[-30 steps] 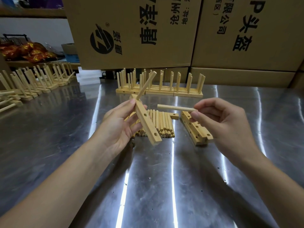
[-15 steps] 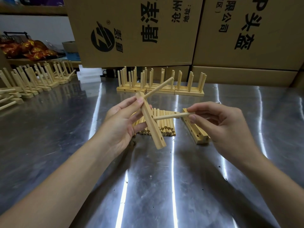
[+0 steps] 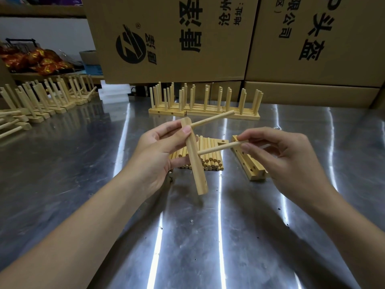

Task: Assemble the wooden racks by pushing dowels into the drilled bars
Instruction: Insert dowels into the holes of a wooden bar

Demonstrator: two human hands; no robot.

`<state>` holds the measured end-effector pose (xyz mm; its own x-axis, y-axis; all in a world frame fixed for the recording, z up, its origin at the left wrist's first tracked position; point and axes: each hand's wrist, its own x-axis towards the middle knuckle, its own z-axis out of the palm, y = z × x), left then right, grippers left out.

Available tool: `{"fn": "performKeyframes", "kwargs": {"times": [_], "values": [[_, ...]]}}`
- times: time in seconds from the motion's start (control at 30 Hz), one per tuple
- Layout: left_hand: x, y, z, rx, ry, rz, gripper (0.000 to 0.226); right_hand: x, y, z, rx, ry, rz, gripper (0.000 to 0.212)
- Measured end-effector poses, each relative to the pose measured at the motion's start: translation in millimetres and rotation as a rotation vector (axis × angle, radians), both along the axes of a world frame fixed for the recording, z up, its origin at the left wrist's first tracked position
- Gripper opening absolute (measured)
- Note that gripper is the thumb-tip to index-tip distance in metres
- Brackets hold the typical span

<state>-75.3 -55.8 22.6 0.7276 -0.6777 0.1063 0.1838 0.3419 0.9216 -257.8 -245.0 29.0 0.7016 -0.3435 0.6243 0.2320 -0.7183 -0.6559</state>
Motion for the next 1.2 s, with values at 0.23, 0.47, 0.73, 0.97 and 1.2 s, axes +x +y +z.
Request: {"fn": "performKeyframes", "kwargs": {"times": [0.23,0.47,0.73,0.97,1.2], "values": [[-0.2,0.5,1.8,-0.023,0.044,-0.022,0.042,-1.5,1.2,2.3,-0.029,0.031,-0.013,0.017],[-3.7,1.7,4.1,-0.031,0.015,-0.011,0.044,-2.2,4.4,5.5,0.003,0.063,-0.003,0.016],[-12.4,0.8,4.5,-0.02,-0.023,0.026,0.045,-1.3,5.3,1.5,-0.018,0.142,-0.038,0.019],[-23.2,-4.3,4.4,-0.025,0.003,0.04,0.045,-0.3,12.3,-1.8,-0.021,0.166,0.031,0.024],[-35.7,-11.8,-1.7,0.056,0.016,0.025,0.03,3.7,24.1,-4.7,-0.159,0.114,-0.002,0.015]]}}
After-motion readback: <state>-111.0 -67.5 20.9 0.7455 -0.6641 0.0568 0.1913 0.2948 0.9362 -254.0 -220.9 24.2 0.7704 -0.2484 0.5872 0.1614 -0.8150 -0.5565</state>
